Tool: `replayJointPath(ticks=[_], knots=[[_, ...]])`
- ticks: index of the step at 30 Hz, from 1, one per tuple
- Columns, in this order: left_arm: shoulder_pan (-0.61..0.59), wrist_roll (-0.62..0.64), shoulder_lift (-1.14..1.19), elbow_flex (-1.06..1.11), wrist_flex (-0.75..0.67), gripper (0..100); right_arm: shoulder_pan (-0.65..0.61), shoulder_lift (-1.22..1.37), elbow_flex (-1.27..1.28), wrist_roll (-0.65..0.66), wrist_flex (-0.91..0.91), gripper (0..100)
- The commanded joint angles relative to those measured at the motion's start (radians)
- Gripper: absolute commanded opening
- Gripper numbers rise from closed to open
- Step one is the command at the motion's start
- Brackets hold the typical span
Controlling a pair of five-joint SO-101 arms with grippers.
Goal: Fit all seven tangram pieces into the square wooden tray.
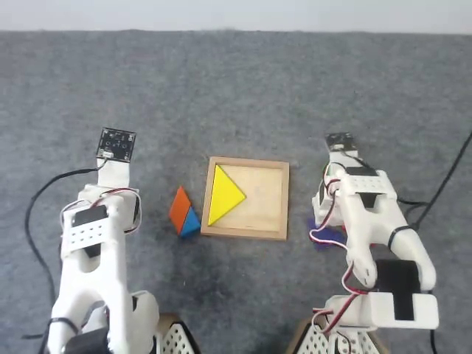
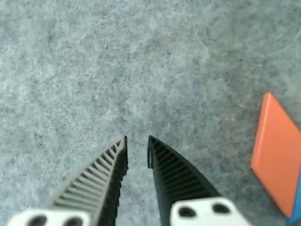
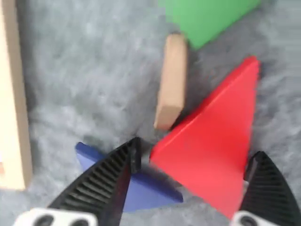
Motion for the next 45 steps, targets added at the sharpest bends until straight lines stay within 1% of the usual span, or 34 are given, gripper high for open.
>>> replayJointPath(ticks=[1, 5, 10, 17, 22, 24, 30, 33, 36, 45], knots=[[-0.003, -0.011, -0.028, -0.002, -0.021, 7, 0.002, 0.002, -0.029, 0.100, 0.050, 36.1], [-0.003, -0.011, -0.028, -0.002, -0.021, 7, 0.027, 0.004, -0.043, 0.152, 0.036, 36.1], [-0.003, -0.011, -0.028, -0.002, -0.021, 7, 0.030, 0.004, -0.048, 0.097, 0.010, 36.1], [-0.003, -0.011, -0.028, -0.002, -0.021, 7, 0.058, 0.031, -0.052, 0.097, 0.019, 35.8], [-0.003, -0.011, -0.028, -0.002, -0.021, 7, 0.074, 0.148, -0.164, 0.095, 0.097, 35.6], [-0.003, -0.011, -0.028, -0.002, -0.021, 7, 0.085, 0.213, -0.227, 0.095, 0.143, 33.3], [-0.003, -0.011, -0.028, -0.002, -0.021, 7, 0.101, 0.384, -0.417, 0.101, 0.286, 18.8], [-0.003, -0.011, -0.028, -0.002, -0.021, 7, 0.097, 0.435, -0.480, 0.172, 0.341, 14.9], [-0.003, -0.011, -0.028, -0.002, -0.021, 7, 0.097, 0.447, -0.502, 0.199, 0.358, 12.4], [-0.003, -0.011, -0.028, -0.002, -0.021, 7, 0.096, 0.380, -0.505, 0.201, 0.354, 11.9]])
